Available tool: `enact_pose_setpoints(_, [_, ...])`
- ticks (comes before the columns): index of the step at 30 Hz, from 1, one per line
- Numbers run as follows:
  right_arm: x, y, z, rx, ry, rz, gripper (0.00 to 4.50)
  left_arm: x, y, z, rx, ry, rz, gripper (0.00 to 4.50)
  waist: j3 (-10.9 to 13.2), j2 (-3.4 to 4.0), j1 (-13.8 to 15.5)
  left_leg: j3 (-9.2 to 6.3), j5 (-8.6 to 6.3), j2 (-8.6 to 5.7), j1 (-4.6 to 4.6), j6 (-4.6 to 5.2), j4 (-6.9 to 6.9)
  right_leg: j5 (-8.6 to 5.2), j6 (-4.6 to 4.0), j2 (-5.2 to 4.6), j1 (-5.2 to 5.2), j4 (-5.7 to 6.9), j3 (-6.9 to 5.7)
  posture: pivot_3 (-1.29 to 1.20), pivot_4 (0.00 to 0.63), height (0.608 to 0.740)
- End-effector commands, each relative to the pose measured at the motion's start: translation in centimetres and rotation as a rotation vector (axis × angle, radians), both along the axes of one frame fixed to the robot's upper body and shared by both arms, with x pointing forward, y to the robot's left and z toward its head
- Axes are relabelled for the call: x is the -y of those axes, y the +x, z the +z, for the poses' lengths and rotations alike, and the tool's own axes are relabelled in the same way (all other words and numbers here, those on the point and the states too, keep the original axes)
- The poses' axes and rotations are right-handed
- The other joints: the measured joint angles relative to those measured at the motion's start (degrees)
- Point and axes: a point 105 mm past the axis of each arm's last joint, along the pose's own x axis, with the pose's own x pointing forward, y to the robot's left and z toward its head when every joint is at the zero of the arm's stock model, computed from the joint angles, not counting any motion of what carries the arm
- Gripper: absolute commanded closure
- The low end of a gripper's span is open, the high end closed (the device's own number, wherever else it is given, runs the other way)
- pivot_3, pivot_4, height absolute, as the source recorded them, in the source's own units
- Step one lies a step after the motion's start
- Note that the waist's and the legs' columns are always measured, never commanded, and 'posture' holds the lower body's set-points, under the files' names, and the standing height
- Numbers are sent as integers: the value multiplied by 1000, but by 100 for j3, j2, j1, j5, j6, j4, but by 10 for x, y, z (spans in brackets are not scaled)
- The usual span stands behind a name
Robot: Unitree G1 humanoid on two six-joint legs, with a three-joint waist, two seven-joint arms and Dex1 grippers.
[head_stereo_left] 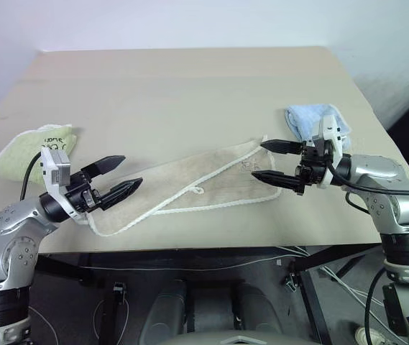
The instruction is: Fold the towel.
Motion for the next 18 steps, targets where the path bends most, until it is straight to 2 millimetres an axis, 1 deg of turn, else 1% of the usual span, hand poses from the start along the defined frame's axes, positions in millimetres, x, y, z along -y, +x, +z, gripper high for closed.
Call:
enact_pose_setpoints(1, [-3,0,10,39,-5,34,0,3,-8,19,55,8,13,63,0,0,1,0,0,0,0,0,0,0,0,0,0,0,0,0,150,740])
enact_pose_setpoints(6, [-8,11,17,56,1,41,0,12,-19,18,42,2,20,63,0,1,-31,1,0,0,2,-1,-3,-1,-1,0,-1,0,2,0,150,740])
enact_pose_setpoints(8, [-5,15,18,58,0,32,0,15,-19,21,45,-1,18,63,0,1,-23,0,0,1,2,-1,-3,-1,-1,2,-1,1,0,0,150,740])
enact_pose_setpoints(11, [-1,28,14,100,-56,-37,0,16,-16,22,54,-8,19,63,0,1,1,0,0,0,2,-1,-2,-1,-1,3,0,0,0,0,150,740])
enact_pose_setpoints(14, [8,44,15,123,-92,-122,0,20,-12,19,53,-14,10,63,0,1,0,5,1,-1,2,-1,0,0,-1,3,1,0,1,0,150,740])
enact_pose_setpoints(18, [11,58,7,155,-206,-165,0,29,-10,13,46,-15,-27,63,0,1,-8,7,2,-1,2,-2,-4,1,1,10,-2,0,1,0,150,740])
